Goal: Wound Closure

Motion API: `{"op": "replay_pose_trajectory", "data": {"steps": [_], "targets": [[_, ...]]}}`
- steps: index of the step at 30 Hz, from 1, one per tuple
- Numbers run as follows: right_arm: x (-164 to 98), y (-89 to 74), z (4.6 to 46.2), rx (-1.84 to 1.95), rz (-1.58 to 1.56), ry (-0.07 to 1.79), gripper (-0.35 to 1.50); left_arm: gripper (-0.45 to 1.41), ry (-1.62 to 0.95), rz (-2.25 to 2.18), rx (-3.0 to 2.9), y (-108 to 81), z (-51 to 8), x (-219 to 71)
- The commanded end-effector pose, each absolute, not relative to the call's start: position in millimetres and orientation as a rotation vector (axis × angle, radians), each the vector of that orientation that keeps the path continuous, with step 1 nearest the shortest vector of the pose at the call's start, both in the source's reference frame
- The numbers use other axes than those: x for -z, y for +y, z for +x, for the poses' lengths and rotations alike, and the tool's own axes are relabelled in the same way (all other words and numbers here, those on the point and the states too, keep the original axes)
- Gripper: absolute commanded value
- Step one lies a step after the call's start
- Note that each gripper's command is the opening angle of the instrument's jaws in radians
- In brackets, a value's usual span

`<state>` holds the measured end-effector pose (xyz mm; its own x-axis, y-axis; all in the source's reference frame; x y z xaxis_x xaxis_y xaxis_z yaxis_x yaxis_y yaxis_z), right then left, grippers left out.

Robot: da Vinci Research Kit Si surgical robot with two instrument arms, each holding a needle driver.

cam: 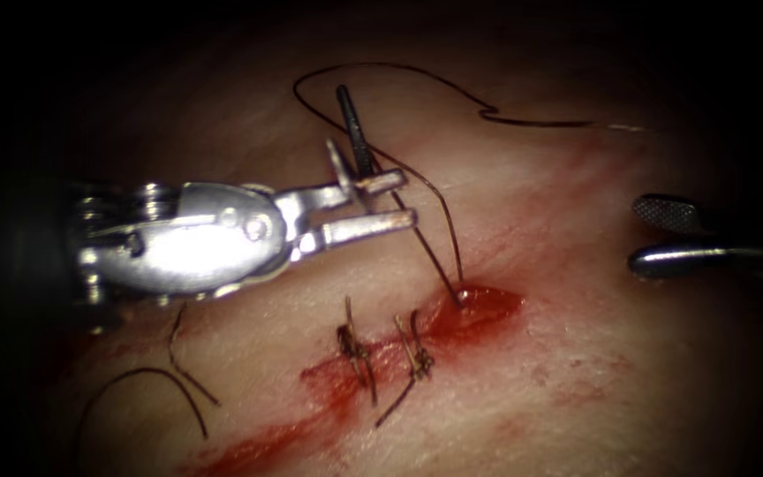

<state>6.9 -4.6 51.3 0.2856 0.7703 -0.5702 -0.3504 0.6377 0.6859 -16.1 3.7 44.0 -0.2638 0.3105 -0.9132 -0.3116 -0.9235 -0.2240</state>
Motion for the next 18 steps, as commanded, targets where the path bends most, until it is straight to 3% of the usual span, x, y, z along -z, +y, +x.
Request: {"op": "replay_pose_trajectory", "data": {"steps": [1,18], "targets": [[-51.5,-6.0,8.2,-0.774,0.495,1.013,1.48,-0.45,0.013,-1.619,-2.227,3.8,-16.4,-44.3],[-56.0,-9.0,11.0,-0.720,0.537,1.009,1.41,-0.45,0.110,-1.703,-2.200,5.3,-16.7,-43.7]]}}
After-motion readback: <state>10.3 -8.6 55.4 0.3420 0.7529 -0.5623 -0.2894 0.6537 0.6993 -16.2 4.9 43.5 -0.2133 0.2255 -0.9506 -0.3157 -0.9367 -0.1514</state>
